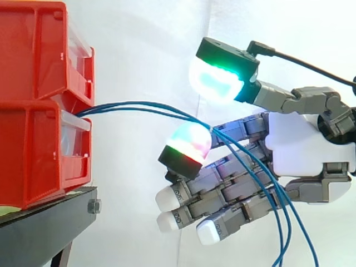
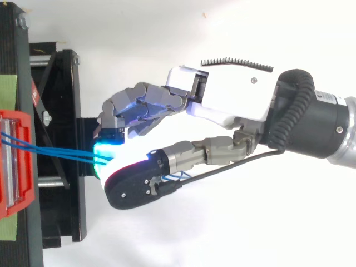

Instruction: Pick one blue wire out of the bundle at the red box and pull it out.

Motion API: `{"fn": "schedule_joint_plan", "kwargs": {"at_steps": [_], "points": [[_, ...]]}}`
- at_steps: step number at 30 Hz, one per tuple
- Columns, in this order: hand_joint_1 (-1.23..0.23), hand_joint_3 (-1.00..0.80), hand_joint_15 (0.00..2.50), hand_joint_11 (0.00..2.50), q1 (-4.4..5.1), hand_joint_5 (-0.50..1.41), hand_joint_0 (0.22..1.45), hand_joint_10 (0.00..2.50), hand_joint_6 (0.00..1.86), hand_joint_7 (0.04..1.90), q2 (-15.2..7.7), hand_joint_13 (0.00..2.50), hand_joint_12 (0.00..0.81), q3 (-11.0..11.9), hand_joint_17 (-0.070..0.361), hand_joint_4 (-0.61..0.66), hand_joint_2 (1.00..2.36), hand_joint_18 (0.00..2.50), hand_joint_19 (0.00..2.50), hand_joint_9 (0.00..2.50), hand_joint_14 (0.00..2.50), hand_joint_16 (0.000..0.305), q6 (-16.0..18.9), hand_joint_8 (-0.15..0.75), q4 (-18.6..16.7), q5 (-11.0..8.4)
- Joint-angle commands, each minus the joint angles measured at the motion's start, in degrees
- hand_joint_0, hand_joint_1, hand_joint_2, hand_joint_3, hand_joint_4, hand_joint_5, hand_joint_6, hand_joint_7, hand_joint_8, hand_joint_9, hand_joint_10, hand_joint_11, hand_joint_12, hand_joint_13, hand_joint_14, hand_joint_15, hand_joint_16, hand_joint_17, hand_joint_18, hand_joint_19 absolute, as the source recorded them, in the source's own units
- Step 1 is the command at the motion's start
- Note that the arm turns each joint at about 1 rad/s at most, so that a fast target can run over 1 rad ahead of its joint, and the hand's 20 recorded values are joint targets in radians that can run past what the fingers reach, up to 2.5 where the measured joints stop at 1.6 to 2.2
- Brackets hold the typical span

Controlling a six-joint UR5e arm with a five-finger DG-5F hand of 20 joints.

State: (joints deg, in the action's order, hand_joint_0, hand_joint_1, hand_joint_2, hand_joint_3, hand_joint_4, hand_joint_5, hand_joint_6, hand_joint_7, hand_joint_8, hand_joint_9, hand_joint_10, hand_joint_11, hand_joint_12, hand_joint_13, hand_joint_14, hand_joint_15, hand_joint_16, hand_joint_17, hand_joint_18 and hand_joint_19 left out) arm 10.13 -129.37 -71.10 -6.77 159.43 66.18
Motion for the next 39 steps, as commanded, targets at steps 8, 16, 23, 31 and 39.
{"fn": "schedule_joint_plan", "kwargs": {"at_steps": [8, 16, 23, 31, 39], "points": [[-0.74, -0.15, 0.17, 0.46, -0.02, -0.18, 0.57, 0.01, 0.86, 1.16, 0.0, 0.43, 0.46, 0.0, 0.142, 0.24, 1.02, 0.59, 0.4, 0.63, 0.01, 0.063, -0.09, 0.366, -0.09, 0.0], [-0.91, -0.34, 0.14, 0.45, -0.02, -0.19, 0.68, 0.01, 0.87, 1.05, 0.0, 0.42, 0.455, 0.09, 0.142, 0.18, 1.01, 0.61, 0.31, 0.58, 0.0, 0.063, -0.26, 0.348, -0.26, 0.0], [-0.94, -0.5, 0.1, 0.43, -0.02, -0.19, 0.74, 0.01, 0.88, 1.08, 0.0, 0.41, 0.448, 0.0, 0.141, 0.2, 1.0, 0.62, 0.26, 0.56, 0.0, 0.063, -0.26, 0.332, -0.26, 0.0], [-0.47, -0.5, 0.17, 0.43, -0.02, -0.16, 0.47, 0.01, 0.85, 1.09, 0.0, 0.41, 0.489, 0.09, 0.159, 0.24, 1.0, 0.6, 0.4, 0.65, 0.01, 0.07, -0.26, 0.381, -0.26, 0.0], [-0.48, -0.36, 0.2, 0.46, -0.02, -0.12, 0.59, 0.01, 0.77, 1.15, 0.0, 0.49, 0.449, 0.09, 0.135, 0.24, 1.01, 0.61, 0.44, 0.79, 0.01, 0.06, -0.26, 0.363, -0.26, 0.0]]}}
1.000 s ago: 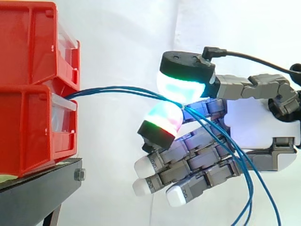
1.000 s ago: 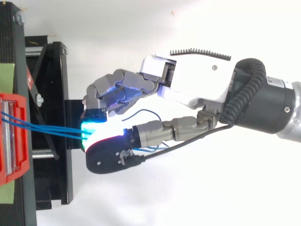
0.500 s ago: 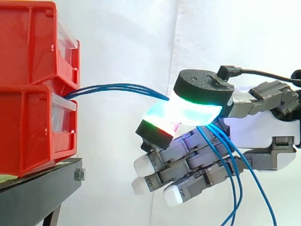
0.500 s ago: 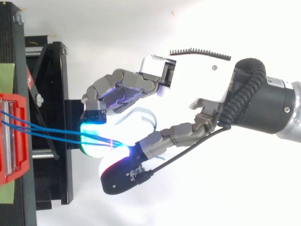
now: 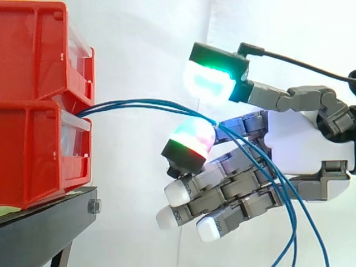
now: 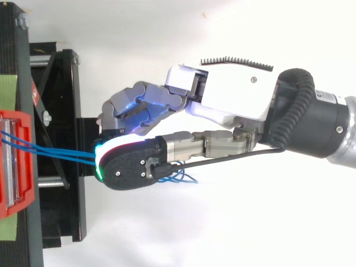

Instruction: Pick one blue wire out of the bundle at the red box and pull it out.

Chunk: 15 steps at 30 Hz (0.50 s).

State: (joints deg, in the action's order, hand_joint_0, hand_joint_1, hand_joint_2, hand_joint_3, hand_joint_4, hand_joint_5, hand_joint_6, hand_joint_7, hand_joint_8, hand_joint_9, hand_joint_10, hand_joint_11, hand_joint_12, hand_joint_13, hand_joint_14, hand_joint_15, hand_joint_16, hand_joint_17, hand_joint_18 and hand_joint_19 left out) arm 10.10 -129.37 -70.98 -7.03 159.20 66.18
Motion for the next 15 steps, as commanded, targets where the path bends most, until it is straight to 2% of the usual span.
{"fn": "schedule_joint_plan", "kwargs": {"at_steps": [1, 5, 9, 13, 15], "points": [[-0.53, -0.34, 0.2, 0.46, -0.08, -0.12, 0.59, 0.01, 0.77, 1.16, 0.0, 0.5, 0.451, 0.05, 0.135, 0.24, 1.01, 0.61, 0.44, 0.79, 0.01, 0.06, 0.0, 0.364, -0.03, 0.0], [-0.75, -0.28, 0.2, 0.49, 0.01, -0.15, 0.58, 0.01, 0.83, 1.16, 0.0, 0.49, 0.453, 0.32, 0.137, 0.27, 1.02, 0.62, 0.42, 0.74, 0.01, 0.061, 0.0, 0.357, 0.23, 0.0], [-0.83, -0.26, 0.18, 0.5, 0.01, -0.16, 0.6, 0.01, 0.83, 1.22, 0.0, 0.48, 0.453, 0.32, 0.137, 0.23, 1.02, 0.62, 0.39, 0.72, 0.01, 0.061, 0.0, 0.356, 0.23, 0.0], [-0.91, -0.32, 0.15, 0.5, 0.01, -0.18, 0.66, 0.01, 0.87, 1.13, 0.0, 0.45, 0.451, 0.32, 0.138, 0.16, 1.01, 0.62, 0.34, 0.67, 0.01, 0.062, 0.0, 0.35, 0.23, 0.0], [-0.94, -0.4, 0.14, 0.48, 0.01, -0.19, 0.7, 0.02, 0.88, 1.12, 0.0, 0.42, 0.449, 0.4, 0.139, 0.18, 1.01, 0.62, 0.31, 0.62, 0.0, 0.062, 0.0, 0.344, 0.23, 0.0]]}}
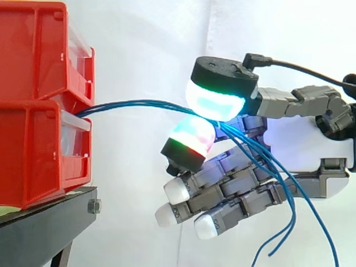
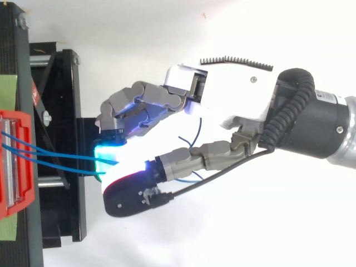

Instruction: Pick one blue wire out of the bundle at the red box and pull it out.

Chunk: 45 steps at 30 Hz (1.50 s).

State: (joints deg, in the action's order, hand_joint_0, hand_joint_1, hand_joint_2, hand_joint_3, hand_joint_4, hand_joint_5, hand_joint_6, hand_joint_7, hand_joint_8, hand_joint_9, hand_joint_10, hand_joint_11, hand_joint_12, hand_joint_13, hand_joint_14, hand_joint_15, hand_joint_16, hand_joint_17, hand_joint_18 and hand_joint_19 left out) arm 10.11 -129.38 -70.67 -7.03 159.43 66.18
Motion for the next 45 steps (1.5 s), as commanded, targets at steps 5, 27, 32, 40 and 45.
{"fn": "schedule_joint_plan", "kwargs": {"at_steps": [5, 27, 32, 40, 45], "points": [[-0.94, -0.5, 0.11, 0.46, -0.09, -0.2, 0.73, 0.01, 0.88, 1.09, 0.0, 0.42, 0.445, 0.0, 0.139, 0.21, 1.0, 0.63, 0.28, 0.6, 0.0, 0.062, 0.0, 0.337, 0.0, 0.0], [-0.73, -0.24, 0.2, 0.49, -0.26, -0.14, 0.57, 0.01, 0.86, 1.22, 0.0, 0.48, 0.454, 0.0, 0.138, 0.26, 1.02, 0.61, 0.42, 0.75, 0.01, 0.061, 0.0, 0.369, 0.0, 0.0], [-0.86, -0.26, 0.17, 0.49, -0.26, -0.16, 0.61, 0.01, 0.88, 1.24, 0.0, 0.45, 0.451, 0.09, 0.137, 0.2, 1.02, 0.61, 0.37, 0.7, 0.01, 0.061, 0.0, 0.354, 0.0, 0.0], [-0.95, -0.49, 0.14, 0.48, -0.35, -0.18, 0.69, 0.01, 0.89, 1.14, 0.0, 0.42, 0.447, 0.62, 0.138, 0.21, 1.0, 0.6, 0.31, 0.64, 0.0, 0.062, 0.0, 0.342, 0.44, 0.0], [-0.92, -0.5, 0.14, 0.48, -0.35, -0.18, 0.63, 0.01, 0.89, 1.13, 0.0, 0.42, 0.444, 0.62, 0.138, 0.21, 1.0, 0.6, 0.32, 0.63, 0.01, 0.061, 0.0, 0.338, 0.44, 0.0]]}}
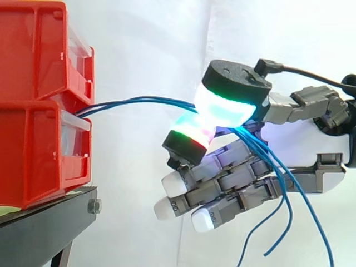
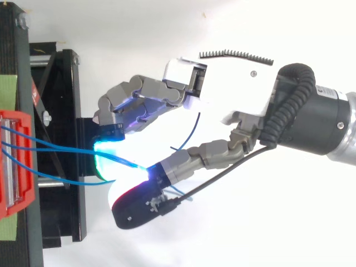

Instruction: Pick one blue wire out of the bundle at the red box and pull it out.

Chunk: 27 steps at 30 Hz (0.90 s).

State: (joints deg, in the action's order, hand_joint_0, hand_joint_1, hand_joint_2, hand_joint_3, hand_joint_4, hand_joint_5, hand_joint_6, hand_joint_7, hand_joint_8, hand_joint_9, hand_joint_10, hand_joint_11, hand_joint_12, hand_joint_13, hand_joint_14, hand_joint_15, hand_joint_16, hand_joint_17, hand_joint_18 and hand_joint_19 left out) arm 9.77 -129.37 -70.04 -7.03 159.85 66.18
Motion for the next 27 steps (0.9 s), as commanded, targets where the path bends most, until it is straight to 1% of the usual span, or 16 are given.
{"fn": "schedule_joint_plan", "kwargs": {"at_steps": [1, 2, 3, 6, 8, 10, 11, 12, 13, 14, 15, 18, 19, 22, 25, 27], "points": [[-0.86, -0.5, 0.15, 0.48, -0.01, -0.17, 0.56, 0.01, 0.89, 1.14, 0.0, 0.41, 0.453, -0.01, 0.141, 0.22, 1.0, 0.59, 0.34, 0.64, 0.01, 0.063, 0.0, 0.346, 0.02, 0.0], [-0.83, -0.5, 0.16, 0.48, -0.01, -0.17, 0.52, 0.02, 0.88, 1.14, 0.0, 0.41, 0.462, -0.01, 0.146, 0.22, 1.0, 0.6, 0.35, 0.65, 0.01, 0.065, 0.0, 0.356, 0.02, 0.0], [-0.81, -0.5, 0.16, 0.47, -0.01, -0.17, 0.51, 0.01, 0.88, 1.13, 0.0, 0.42, 0.465, -0.01, 0.147, 0.22, 1.0, 0.6, 0.36, 0.66, 0.01, 0.065, 0.0, 0.36, 0.02, 0.0], [-0.68, -0.5, 0.17, 0.48, -0.01, -0.16, 0.46, 0.01, 0.88, 1.13, 0.0, 0.43, 0.488, -0.01, 0.156, 0.24, 1.0, 0.62, 0.37, 0.69, 0.01, 0.07, 0.0, 0.383, 0.02, 0.0], [-0.56, -0.5, 0.18, 0.47, -0.01, -0.15, 0.46, 0.01, 0.87, 1.14, 0.0, 0.44, 0.493, -0.01, 0.158, 0.23, 1.0, 0.62, 0.39, 0.72, 0.01, 0.07, 0.0, 0.394, 0.02, 0.0], [-0.5, -0.5, 0.18, 0.47, -0.01, -0.15, 0.48, 0.01, 0.87, 1.16, 0.0, 0.45, 0.483, -0.01, 0.153, 0.23, 1.0, 0.61, 0.41, 0.74, 0.01, 0.068, 0.0, 0.392, 0.02, 0.0], [-0.5, -0.5, 0.19, 0.47, -0.01, -0.15, 0.5, 0.01, 0.86, 1.16, 0.0, 0.45, 0.476, -0.01, 0.15, 0.22, 1.0, 0.6, 0.41, 0.74, 0.01, 0.066, 0.0, 0.386, 0.02, 0.0], [-0.51, -0.5, 0.18, 0.48, -0.01, -0.15, 0.52, 0.01, 0.86, 1.18, 0.0, 0.44, 0.469, -0.01, 0.146, 0.22, 1.0, 0.59, 0.41, 0.75, 0.01, 0.065, 0.0, 0.382, 0.02, 0.0], [-0.58, -0.41, 0.18, 0.47, -0.01, -0.15, 0.56, 0.01, 0.86, 1.2, 0.0, 0.44, 0.456, -0.01, 0.14, 0.23, 1.01, 0.58, 0.42, 0.75, 0.01, 0.062, 0.0, 0.374, 0.02, 0.0], [-0.62, -0.38, 0.18, 0.47, -0.01, -0.15, 0.57, 0.02, 0.87, 1.21, 0.0, 0.45, 0.457, -0.01, 0.139, 0.22, 1.01, 0.58, 0.41, 0.75, 0.01, 0.062, 0.0, 0.373, 0.02, 0.0], [-0.64, -0.36, 0.18, 0.49, -0.01, -0.15, 0.57, 0.01, 0.87, 1.21, 0.0, 0.45, 0.455, -0.01, 0.138, 0.22, 1.01, 0.58, 0.41, 0.76, 0.01, 0.061, 0.0, 0.372, 0.02, 0.0], [-0.77, -0.31, 0.18, 0.5, -0.01, -0.15, 0.6, 0.01, 0.88, 1.21, 0.0, 0.45, 0.452, -0.01, 0.137, 0.21, 1.01, 0.59, 0.39, 0.74, 0.01, 0.061, 0.0, 0.363, 0.02, 0.0], [-0.83, -0.31, 0.17, 0.51, -0.01, -0.16, 0.62, 0.01, 0.88, 1.21, 0.0, 0.45, 0.451, -0.01, 0.137, 0.19, 1.01, 0.59, 0.38, 0.72, 0.01, 0.061, 0.0, 0.358, 0.02, 0.0], [-0.89, -0.35, 0.15, 0.49, -0.01, -0.17, 0.66, 0.02, 0.89, 1.17, 0.0, 0.43, 0.448, -0.01, 0.138, 0.14, 1.01, 0.6, 0.34, 0.68, 0.01, 0.061, 0.0, 0.348, 0.02, 0.0], [-0.96, -0.42, 0.12, 0.48, -0.01, -0.19, 0.71, 0.01, 0.9, 1.16, 0.0, 0.39, 0.442, -0.01, 0.139, 0.17, 1.01, 0.59, 0.29, 0.62, 0.0, 0.062, 0.0, 0.331, 0.02, 0.0], [-0.97, -0.47, 0.1, 0.45, -0.01, -0.19, 0.73, 0.01, 0.9, 1.11, 0.0, 0.35, 0.435, -0.01, 0.139, 0.16, 1.0, 0.58, 0.26, 0.57, 0.0, 0.062, 0.0, 0.313, 0.02, 0.0]]}}
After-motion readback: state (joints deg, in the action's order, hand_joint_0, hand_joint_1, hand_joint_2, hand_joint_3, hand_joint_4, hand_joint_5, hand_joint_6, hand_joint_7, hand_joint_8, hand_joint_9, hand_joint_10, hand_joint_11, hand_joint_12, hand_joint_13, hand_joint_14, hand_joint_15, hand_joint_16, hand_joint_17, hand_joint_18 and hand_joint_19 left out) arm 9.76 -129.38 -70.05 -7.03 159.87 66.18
